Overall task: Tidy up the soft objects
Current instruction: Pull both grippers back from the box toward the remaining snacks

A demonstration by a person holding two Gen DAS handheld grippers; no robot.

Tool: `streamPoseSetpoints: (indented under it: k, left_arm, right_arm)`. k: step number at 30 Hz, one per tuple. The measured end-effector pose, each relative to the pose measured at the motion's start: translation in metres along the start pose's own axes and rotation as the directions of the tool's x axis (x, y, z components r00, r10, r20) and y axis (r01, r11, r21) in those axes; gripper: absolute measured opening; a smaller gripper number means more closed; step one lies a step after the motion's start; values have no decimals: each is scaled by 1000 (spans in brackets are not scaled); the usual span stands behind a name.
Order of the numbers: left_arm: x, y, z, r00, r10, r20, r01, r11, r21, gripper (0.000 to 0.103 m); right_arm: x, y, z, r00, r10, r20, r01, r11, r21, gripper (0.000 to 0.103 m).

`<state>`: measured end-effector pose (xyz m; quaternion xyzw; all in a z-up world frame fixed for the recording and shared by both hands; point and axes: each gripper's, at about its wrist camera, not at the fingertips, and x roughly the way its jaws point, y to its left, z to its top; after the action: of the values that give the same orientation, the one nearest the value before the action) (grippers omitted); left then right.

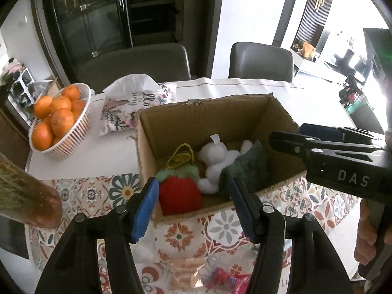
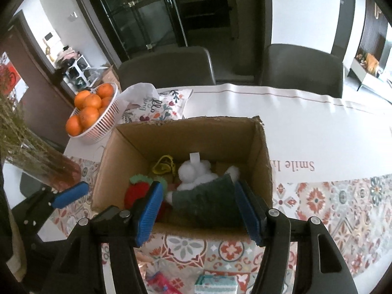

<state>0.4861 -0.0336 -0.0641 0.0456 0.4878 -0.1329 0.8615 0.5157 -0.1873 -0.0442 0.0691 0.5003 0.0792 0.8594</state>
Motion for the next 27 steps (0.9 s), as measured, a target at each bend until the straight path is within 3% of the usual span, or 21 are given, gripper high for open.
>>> streamPoseSetpoints:
  k: [15, 20, 27]
  left_arm:
    - [-48, -5, -45, 1000, 15, 20, -15, 1000, -16, 65]
    - [-49, -6, -61, 1000, 17, -7, -17, 1000, -16, 66]
    - [-44, -1, -77, 997, 33, -67, -34, 999, -24, 70]
  right_arm:
    - [-49, 17, -43, 998, -52, 40, 53, 998, -26, 63]
    - [-49, 17, -58, 997, -82, 16, 82, 996, -27, 75]
    - [-31, 18, -74, 990, -110, -91, 103, 992, -75, 80]
